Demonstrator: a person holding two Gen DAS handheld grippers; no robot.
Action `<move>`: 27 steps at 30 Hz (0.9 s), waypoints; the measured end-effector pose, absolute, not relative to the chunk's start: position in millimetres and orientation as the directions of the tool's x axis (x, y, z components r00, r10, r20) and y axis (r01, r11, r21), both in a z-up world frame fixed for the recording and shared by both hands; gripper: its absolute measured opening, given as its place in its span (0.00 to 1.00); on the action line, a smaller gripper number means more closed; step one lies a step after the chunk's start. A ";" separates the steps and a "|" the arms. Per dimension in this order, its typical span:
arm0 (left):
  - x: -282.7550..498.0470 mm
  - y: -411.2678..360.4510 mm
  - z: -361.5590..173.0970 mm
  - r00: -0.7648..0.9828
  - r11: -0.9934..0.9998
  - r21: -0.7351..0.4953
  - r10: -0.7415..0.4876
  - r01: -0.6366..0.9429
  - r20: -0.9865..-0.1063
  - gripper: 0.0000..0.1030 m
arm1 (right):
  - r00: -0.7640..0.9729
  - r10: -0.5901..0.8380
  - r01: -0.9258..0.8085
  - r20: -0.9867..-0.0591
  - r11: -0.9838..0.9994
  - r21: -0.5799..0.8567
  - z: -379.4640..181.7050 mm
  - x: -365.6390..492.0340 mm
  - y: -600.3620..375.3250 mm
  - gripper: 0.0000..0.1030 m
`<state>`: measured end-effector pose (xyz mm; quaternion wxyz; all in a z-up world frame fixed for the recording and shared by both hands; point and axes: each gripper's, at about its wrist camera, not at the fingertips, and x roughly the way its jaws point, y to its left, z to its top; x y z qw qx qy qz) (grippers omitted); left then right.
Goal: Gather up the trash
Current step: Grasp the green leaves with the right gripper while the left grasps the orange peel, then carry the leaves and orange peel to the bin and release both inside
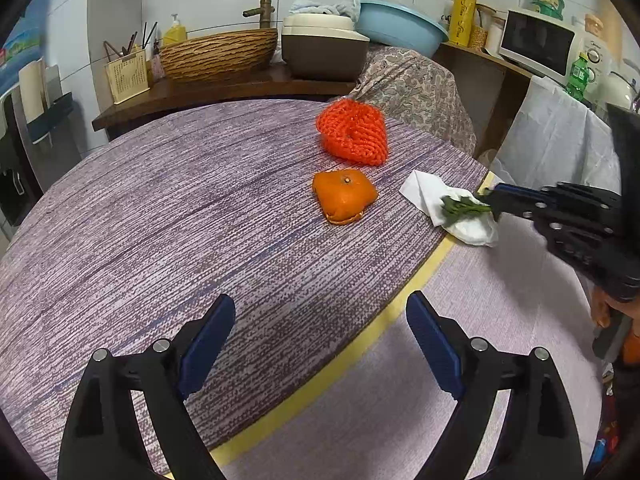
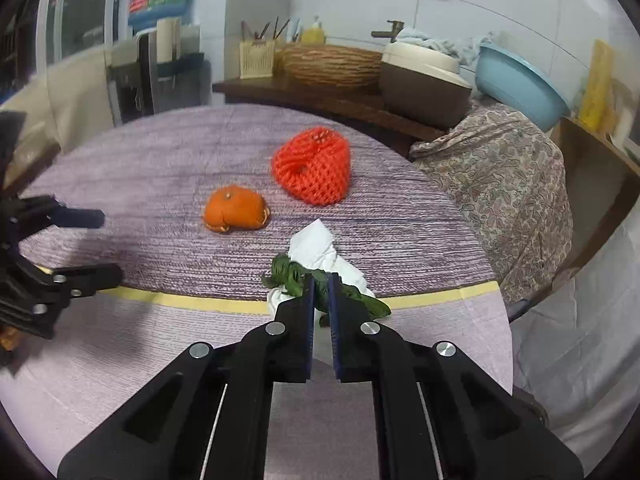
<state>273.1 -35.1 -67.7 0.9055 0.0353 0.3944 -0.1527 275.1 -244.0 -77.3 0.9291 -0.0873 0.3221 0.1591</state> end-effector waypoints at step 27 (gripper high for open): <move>353.3 -106.4 -83.0 0.639 0.939 0.120 -0.122 0.322 -0.759 0.25 | 0.810 0.279 -0.281 -0.516 0.957 0.077 -61.0 162.0 -303.4 0.07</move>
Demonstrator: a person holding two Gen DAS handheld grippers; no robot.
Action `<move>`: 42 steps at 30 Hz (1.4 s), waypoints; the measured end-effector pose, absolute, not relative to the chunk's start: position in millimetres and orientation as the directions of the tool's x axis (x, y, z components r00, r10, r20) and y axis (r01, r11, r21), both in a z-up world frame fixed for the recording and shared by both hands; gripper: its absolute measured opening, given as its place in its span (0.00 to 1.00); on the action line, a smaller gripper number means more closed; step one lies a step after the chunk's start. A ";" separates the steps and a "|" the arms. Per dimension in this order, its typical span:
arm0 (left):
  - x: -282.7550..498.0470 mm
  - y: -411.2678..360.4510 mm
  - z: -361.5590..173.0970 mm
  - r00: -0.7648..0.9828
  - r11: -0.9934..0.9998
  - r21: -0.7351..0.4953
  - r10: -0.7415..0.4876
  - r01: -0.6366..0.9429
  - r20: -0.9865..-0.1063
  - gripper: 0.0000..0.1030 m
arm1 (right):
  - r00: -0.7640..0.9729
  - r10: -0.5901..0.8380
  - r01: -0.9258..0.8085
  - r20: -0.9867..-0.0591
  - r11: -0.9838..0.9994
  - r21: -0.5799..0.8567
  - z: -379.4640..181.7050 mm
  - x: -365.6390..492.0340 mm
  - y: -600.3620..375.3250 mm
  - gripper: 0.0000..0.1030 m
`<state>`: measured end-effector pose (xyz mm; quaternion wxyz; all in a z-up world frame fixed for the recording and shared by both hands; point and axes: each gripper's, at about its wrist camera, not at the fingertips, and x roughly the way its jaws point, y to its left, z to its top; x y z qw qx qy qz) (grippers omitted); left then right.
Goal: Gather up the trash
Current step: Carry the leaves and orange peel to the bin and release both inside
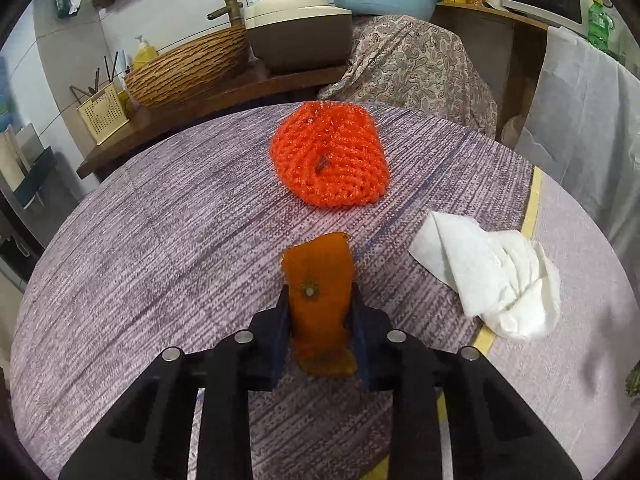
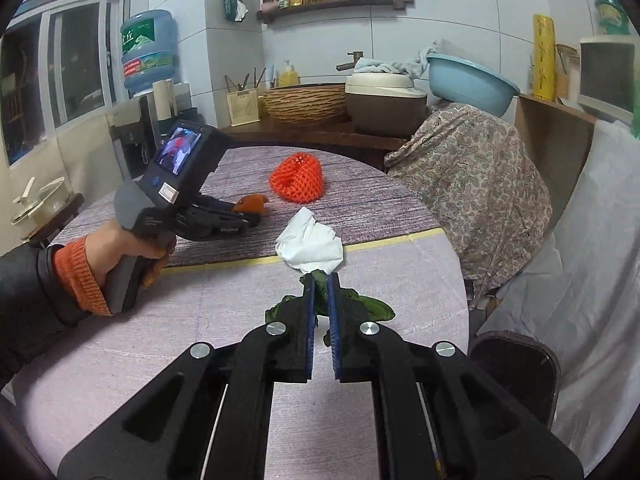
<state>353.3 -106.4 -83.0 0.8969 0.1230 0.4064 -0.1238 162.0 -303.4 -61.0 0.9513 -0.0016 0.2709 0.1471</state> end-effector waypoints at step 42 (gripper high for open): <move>123.2 -285.1 -62.6 0.464 0.718 -0.122 -0.560 0.685 -0.686 0.24 | 0.812 -0.018 0.173 -0.584 0.962 0.211 -160.5 41.0 -478.7 0.07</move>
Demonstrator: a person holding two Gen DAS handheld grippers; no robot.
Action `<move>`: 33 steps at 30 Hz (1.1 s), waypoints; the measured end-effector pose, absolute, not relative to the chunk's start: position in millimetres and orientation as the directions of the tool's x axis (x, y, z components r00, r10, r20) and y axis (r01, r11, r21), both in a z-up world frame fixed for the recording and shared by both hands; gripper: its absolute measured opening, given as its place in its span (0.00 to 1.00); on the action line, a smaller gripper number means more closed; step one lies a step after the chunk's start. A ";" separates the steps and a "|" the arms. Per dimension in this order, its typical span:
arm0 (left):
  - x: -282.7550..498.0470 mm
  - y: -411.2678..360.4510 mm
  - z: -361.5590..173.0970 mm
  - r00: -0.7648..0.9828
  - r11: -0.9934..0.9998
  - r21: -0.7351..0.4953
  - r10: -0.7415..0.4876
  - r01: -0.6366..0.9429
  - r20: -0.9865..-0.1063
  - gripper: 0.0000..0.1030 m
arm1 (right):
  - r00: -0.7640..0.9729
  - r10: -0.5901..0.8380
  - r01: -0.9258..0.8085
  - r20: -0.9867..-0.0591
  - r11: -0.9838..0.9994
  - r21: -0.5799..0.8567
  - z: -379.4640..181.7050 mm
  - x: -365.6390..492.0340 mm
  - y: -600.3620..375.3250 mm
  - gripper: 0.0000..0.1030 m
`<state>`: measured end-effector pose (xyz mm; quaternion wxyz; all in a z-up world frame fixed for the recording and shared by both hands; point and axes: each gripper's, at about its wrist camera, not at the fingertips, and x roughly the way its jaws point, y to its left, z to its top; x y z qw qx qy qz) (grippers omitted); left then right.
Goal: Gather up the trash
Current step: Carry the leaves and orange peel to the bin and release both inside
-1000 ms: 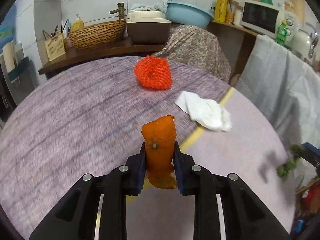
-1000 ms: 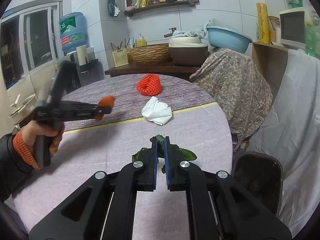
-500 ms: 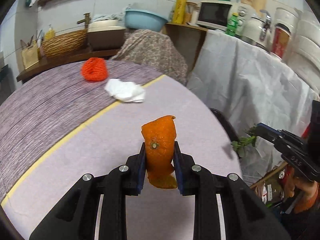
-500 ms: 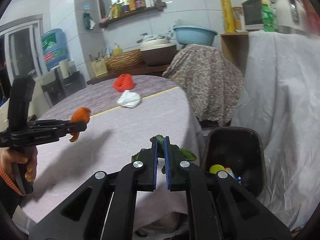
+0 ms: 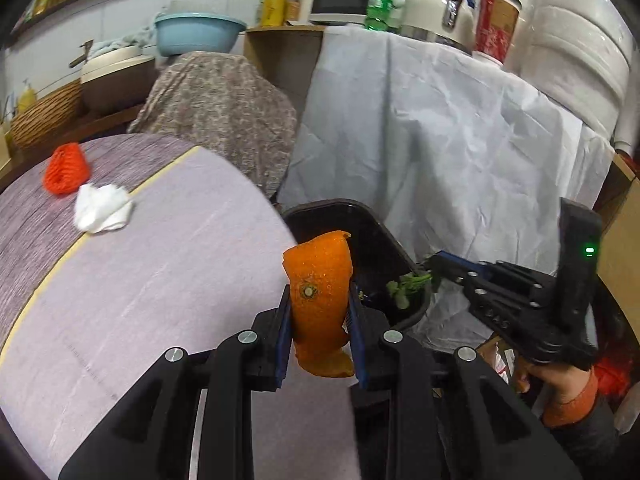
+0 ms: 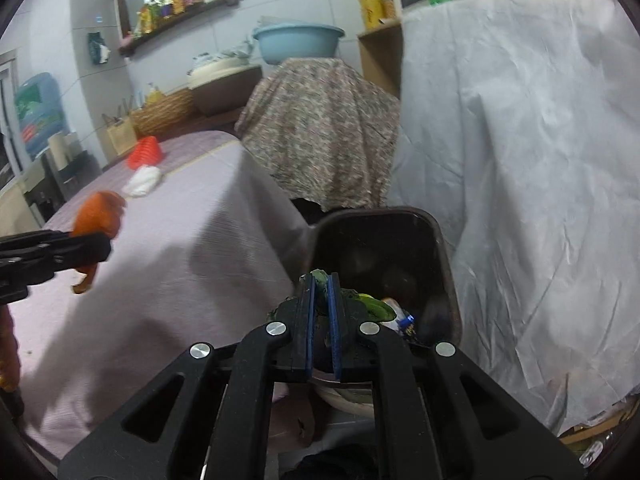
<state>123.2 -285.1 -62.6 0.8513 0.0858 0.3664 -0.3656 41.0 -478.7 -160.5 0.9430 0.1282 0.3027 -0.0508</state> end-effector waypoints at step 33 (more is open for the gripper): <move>165.0 -409.2 -98.1 0.371 0.694 -0.092 -0.488 0.714 -0.790 0.67 | 0.758 -0.141 0.389 -0.637 0.881 0.268 -212.1 29.7 -544.1 0.64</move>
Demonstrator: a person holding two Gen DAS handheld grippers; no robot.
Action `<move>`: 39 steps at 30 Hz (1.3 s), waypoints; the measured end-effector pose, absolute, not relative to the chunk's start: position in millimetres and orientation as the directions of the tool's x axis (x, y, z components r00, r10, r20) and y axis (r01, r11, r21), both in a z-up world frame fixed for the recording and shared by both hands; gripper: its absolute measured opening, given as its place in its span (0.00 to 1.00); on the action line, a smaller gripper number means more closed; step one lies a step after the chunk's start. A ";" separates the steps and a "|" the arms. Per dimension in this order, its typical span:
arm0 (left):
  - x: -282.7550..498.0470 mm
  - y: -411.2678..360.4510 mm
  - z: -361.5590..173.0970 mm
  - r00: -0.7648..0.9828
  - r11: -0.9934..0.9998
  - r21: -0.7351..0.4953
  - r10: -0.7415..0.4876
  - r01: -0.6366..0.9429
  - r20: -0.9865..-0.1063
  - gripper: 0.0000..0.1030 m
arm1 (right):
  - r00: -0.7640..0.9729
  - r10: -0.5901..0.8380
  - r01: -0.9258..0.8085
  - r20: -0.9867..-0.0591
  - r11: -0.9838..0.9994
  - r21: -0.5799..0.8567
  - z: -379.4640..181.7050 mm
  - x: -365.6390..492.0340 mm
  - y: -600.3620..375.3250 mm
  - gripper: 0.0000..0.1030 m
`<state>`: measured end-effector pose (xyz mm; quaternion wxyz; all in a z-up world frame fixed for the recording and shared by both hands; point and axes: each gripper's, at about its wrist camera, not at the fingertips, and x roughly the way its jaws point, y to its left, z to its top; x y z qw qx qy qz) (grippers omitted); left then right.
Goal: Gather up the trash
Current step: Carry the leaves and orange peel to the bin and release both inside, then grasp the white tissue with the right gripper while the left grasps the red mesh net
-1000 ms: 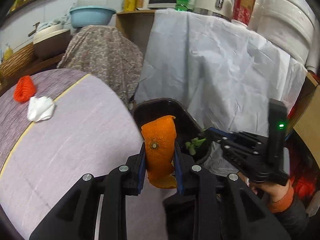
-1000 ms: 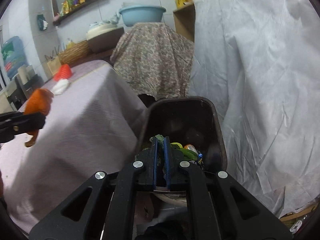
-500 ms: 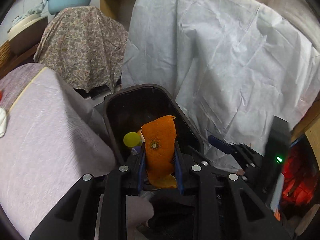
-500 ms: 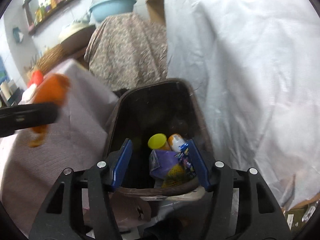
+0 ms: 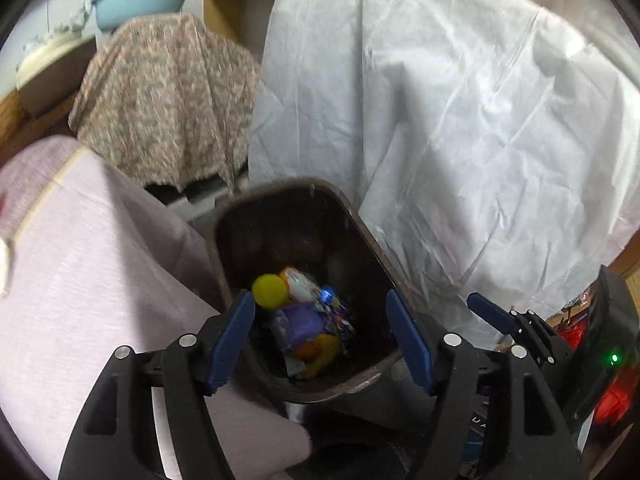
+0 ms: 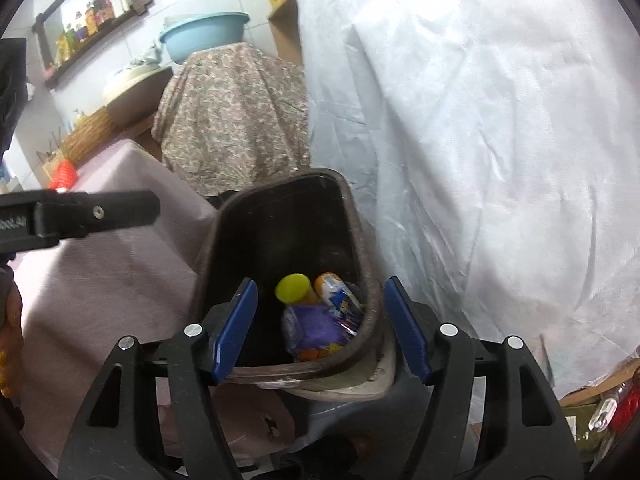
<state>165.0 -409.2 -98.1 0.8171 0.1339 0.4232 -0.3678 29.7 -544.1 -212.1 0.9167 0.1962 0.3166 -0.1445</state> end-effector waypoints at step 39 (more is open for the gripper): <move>340.9 -65.9 -58.1 0.636 0.968 -0.101 -0.228 0.231 -0.737 0.83 | 0.609 0.221 -0.396 -0.761 0.917 -0.050 -108.3 302.3 -235.9 0.50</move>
